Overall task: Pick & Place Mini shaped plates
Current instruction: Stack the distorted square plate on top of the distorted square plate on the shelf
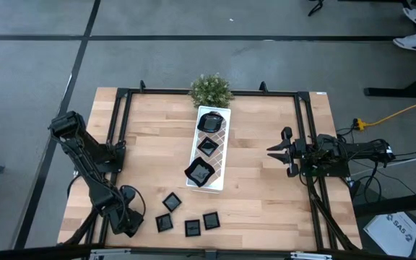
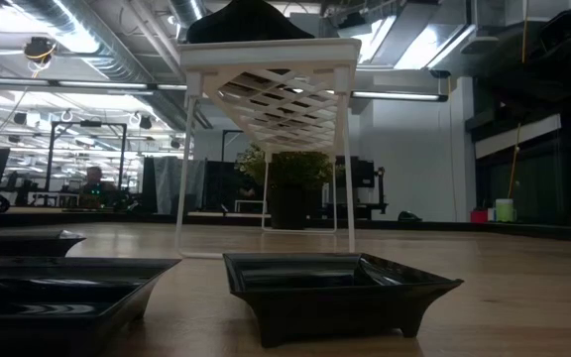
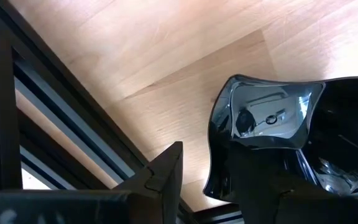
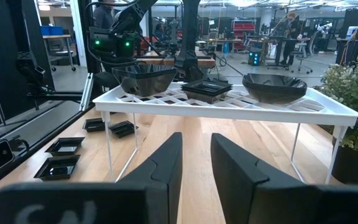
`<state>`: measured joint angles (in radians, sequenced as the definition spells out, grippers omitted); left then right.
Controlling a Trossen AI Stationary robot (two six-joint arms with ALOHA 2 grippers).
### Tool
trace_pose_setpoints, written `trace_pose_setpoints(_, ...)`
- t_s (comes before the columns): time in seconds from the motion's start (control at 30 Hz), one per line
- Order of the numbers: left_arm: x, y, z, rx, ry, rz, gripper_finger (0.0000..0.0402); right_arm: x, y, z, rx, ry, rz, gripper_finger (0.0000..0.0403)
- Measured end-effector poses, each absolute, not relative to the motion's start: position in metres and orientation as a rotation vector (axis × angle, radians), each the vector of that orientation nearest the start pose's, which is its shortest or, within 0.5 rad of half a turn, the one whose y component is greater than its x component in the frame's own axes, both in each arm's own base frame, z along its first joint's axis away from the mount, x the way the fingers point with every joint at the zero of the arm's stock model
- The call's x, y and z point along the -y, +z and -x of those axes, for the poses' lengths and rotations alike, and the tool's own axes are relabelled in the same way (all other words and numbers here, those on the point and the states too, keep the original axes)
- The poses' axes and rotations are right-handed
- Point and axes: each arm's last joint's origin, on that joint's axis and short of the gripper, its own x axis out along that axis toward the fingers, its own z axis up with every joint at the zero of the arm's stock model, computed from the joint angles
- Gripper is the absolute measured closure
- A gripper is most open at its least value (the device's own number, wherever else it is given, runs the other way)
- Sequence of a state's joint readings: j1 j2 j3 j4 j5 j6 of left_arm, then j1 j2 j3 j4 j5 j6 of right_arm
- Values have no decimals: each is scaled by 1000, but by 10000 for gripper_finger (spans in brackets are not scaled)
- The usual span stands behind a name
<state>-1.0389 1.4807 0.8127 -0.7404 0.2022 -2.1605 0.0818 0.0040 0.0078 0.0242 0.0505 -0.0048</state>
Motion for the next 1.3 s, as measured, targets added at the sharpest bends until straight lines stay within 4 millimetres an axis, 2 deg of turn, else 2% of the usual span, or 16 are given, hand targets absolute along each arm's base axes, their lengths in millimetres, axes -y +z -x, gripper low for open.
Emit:
trace_pose_setpoints(0.5,212,167,-118,-1603,742,1017,279,-7,168,-97,28,31,3,318)
trace_pose_setpoints(0.8,214,157,-121,-1657,727,947,282,-7,168,-97,28,31,3,318)
trace_pose_setpoints(0.93,213,157,-123,-1679,706,938,304,-6,168,-97,28,31,3,318)
trace_pose_setpoints(1.3,213,157,-124,-1685,667,918,395,-7,168,-97,28,31,3,318)
